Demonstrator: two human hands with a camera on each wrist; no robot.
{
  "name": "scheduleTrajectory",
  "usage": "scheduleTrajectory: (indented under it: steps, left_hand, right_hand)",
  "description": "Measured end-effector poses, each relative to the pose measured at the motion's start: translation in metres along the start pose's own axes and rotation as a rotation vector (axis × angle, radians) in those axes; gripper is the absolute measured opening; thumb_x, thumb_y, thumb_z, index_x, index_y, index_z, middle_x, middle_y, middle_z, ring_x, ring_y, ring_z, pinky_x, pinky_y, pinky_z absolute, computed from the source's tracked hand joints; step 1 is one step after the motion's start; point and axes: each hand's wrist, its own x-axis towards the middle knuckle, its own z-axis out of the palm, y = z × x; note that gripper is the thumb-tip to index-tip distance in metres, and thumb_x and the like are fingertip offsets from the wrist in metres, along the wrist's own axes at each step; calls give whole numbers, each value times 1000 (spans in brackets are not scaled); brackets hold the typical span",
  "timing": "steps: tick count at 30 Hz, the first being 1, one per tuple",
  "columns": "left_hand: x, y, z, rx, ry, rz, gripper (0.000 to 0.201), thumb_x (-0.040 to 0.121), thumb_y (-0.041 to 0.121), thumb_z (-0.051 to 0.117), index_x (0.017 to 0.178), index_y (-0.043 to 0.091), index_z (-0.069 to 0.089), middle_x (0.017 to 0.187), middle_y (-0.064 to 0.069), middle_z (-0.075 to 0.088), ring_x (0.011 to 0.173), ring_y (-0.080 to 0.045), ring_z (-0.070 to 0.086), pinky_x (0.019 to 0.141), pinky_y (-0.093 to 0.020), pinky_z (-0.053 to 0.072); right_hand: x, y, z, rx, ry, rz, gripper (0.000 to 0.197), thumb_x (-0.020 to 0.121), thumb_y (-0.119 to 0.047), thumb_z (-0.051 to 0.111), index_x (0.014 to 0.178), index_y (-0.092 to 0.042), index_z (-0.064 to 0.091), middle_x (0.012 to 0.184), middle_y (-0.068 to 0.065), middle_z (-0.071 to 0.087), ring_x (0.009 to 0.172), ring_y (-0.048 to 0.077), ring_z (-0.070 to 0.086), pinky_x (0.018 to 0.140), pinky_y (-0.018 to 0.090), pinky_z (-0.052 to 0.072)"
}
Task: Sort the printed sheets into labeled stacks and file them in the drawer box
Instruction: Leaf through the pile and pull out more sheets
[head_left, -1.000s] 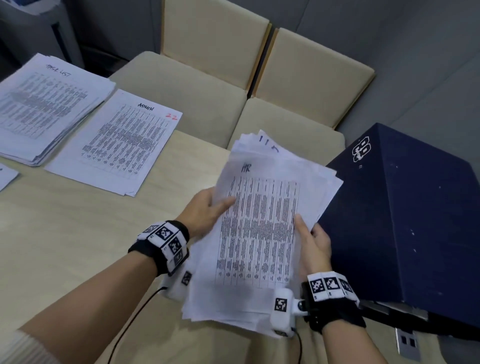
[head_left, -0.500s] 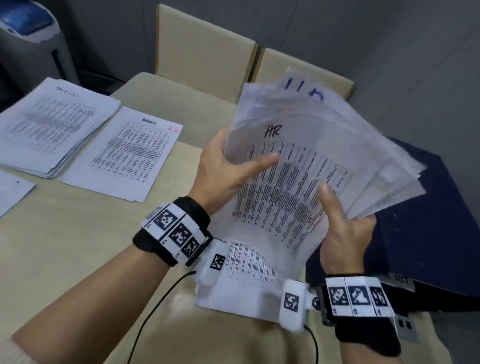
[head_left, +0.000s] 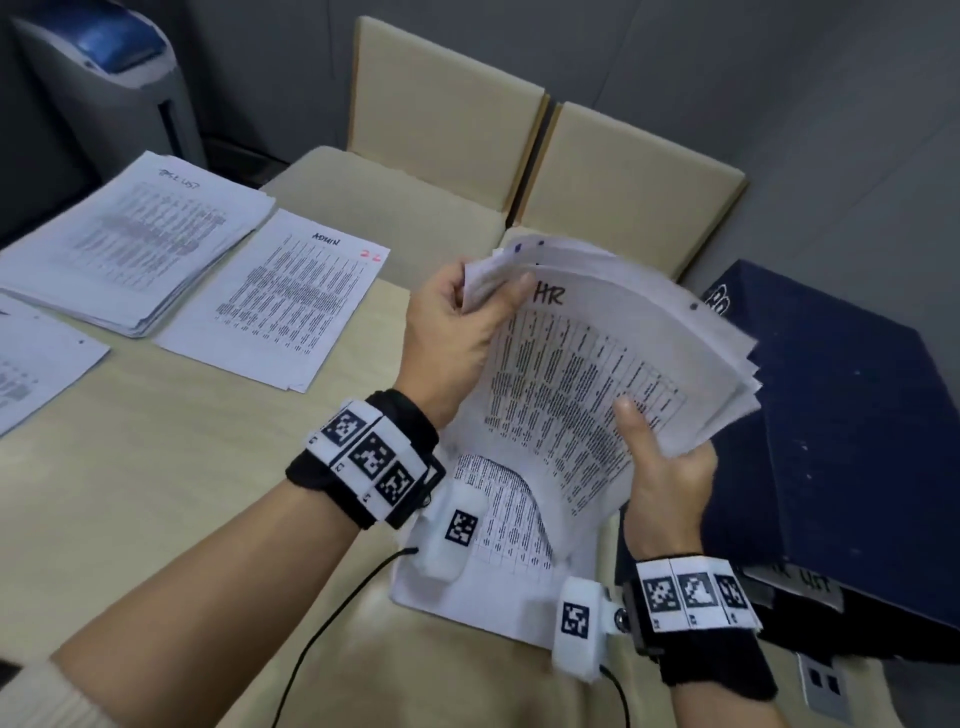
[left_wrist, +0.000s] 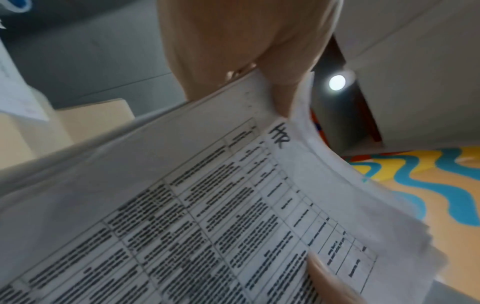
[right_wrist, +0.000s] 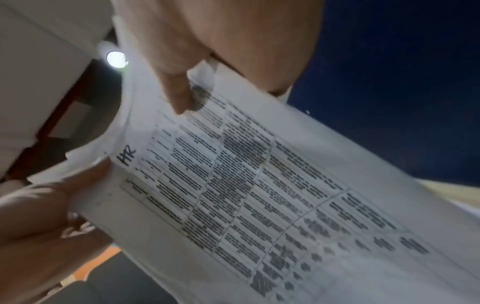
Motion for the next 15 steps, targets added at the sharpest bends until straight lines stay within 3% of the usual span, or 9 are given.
scheduleTrajectory:
  steps: [3, 5, 8, 10, 12, 13, 15]
  left_hand:
    - [-3, -23, -10, 142, -65, -141, 61, 77, 45, 78, 119, 3, 62, 110, -12, 72, 102, -27, 71, 89, -47, 58]
    - [-8, -29, -22, 262, -122, -172, 65, 73, 52, 77, 119, 8, 61, 112, -6, 72, 102, -23, 70, 90, -47, 58]
    - [-13, -26, -46, 418, -120, -129, 46, 80, 42, 78, 108, 9, 64, 101, -3, 72, 91, -16, 69, 79, -34, 57]
    - [-17, -20, -61, 468, -130, -97, 34, 86, 37, 75, 106, 12, 64, 95, 0, 69, 83, -12, 66, 71, -25, 52]
    - [-21, -16, -72, 516, -148, -73, 29, 91, 40, 68, 109, 18, 64, 99, 1, 69, 89, -16, 66, 80, -34, 55]
    - [-23, -16, -77, 541, -137, -56, 25, 93, 38, 64, 110, 20, 64, 102, 2, 70, 92, -18, 67, 84, -39, 55]
    - [-28, -15, -93, 626, -61, -14, 19, 96, 36, 60, 110, 23, 64, 100, 2, 71, 89, -19, 67, 82, -43, 56]
  right_hand:
    - [0, 18, 1, -80, -55, 174, 30, 83, -31, 75, 105, -28, 55, 97, -13, 67, 92, 0, 64, 73, 15, 47]
    - [6, 20, 1, -113, 26, 205, 43, 81, -39, 76, 111, -20, 50, 104, -7, 62, 99, 13, 62, 76, 23, 46]
    - [13, 3, 2, -130, 102, 138, 57, 82, -37, 76, 123, -11, 47, 107, -1, 56, 106, 19, 55, 87, 21, 40]
    - [13, -10, 5, -55, 44, 137, 70, 80, -34, 77, 133, -2, 44, 113, 8, 57, 105, 25, 56, 89, 24, 44]
    - [11, -17, 17, -8, -102, 143, 76, 77, -31, 76, 135, 7, 44, 119, 26, 59, 99, 38, 61, 79, 33, 53]
    - [9, -16, 26, -9, -172, 131, 74, 77, -30, 74, 137, 5, 46, 120, 20, 62, 97, 29, 65, 81, 32, 54]
    - [8, -9, 48, -9, -253, 72, 57, 81, -20, 73, 134, -8, 55, 120, -6, 66, 101, 5, 67, 88, 22, 54]
